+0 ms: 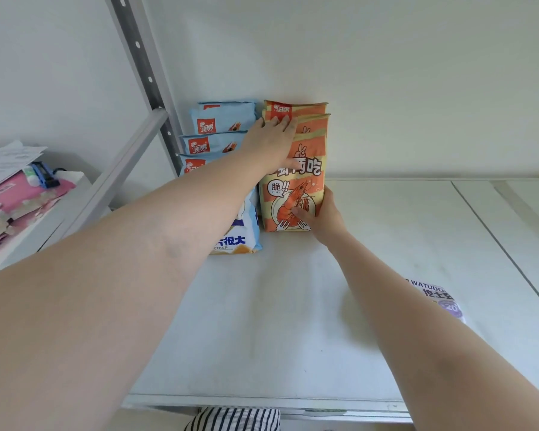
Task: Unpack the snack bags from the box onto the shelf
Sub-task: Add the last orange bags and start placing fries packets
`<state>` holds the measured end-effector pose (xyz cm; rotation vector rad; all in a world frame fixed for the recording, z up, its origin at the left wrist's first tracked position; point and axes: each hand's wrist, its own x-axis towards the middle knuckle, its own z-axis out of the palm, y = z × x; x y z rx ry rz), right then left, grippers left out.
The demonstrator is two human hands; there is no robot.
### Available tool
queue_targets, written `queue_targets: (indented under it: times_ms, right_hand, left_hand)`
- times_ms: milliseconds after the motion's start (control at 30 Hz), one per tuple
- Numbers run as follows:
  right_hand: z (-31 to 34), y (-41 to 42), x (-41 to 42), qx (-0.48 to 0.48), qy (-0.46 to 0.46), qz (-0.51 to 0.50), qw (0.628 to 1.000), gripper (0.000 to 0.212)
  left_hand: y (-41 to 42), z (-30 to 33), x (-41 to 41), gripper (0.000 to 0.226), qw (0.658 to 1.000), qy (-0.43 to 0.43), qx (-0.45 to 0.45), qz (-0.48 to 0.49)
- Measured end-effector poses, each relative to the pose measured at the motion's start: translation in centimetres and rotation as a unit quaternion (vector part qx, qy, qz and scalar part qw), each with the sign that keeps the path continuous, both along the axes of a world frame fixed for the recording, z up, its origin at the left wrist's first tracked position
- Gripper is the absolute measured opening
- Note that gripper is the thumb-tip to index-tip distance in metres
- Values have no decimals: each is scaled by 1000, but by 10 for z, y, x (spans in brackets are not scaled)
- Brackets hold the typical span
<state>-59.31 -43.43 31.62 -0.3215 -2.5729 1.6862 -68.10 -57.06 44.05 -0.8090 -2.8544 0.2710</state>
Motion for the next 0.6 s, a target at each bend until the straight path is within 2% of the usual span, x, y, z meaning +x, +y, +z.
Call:
queue_targets:
  times_ms: [267,400,500,600]
  right_hand:
    - [27,11,25,34,-39,-7,999,93]
    - [50,36,59,64,-38,-23,997,87]
    - [64,69,96,79,-45,-68,994,74]
    - [72,109,140,92,-64,-135,984,66]
  left_hand:
    - [5,20,17,93,999,-7,25,-35]
    - [25,24,66,77,988,-7,123,-94]
    - [47,5,113,69,968,-83,223,-76]
    - [75,-29,153,65,934,-208,288,10]
